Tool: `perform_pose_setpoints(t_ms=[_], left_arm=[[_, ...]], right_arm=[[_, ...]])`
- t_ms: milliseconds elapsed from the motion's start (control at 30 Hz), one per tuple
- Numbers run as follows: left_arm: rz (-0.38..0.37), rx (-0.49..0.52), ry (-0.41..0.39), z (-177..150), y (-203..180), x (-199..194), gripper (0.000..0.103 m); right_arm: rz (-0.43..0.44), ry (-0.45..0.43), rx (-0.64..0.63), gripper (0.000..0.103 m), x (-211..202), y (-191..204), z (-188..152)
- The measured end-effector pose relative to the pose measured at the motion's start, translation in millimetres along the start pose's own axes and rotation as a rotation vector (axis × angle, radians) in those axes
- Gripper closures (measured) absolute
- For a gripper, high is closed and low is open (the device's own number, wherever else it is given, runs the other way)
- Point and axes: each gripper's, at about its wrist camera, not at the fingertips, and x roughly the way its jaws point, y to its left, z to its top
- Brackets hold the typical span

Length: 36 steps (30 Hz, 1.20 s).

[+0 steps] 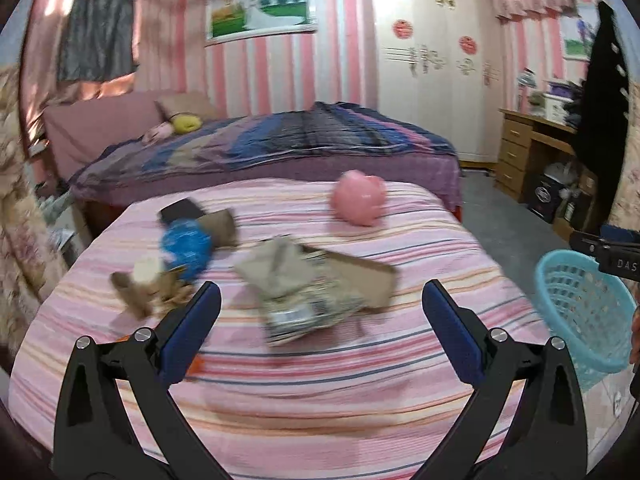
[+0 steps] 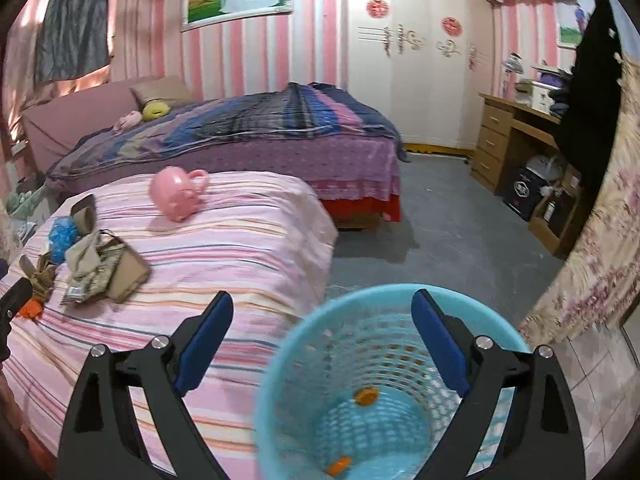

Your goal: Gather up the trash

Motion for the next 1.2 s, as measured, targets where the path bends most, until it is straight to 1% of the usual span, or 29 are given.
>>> perform_pose_setpoints(t_ms=[167, 367, 500, 667, 867, 1067, 1200], left_arm=[[0.055, -0.082, 0.027, -4.4, 54.4, 6.6, 0.006], [0.128, -0.114, 0.03, -8.7, 102.6, 11.4, 0.006], [0.164, -0.137, 0.035, -12.2, 130.4, 17.9, 0.006], [0.207, -0.131, 0.041, -19.0, 153.0, 23.6, 0.006], [0.188, -0.163, 0.068, -25.3, 180.9, 31.6, 0.006], [0.114, -0.198, 0.141, -33.0, 205.8, 44.4, 0.006], [0.106, -0.196, 0.184, -36.4, 213.3, 56.6, 0.006]], right_arm=[[0.035, -0.01, -0.021, 0.014, 2.8, 37.4, 5.1], [0.062, -0.004, -0.081, 0.014, 11.4, 85.1, 9.4], [0.075, 0.001, -0.096, 0.014, 14.8, 100.7, 10.7], [0.089, 0.0, -0.105, 0.014, 18.0, 116.7, 12.5], [0.099, 0.01, -0.119, 0.014, 26.9, 134.5, 13.6], [0.102, 0.019, -0.138, 0.014, 37.2, 153.6, 12.0], [0.106, 0.021, -0.15, 0.014, 43.0, 164.2, 12.3]])
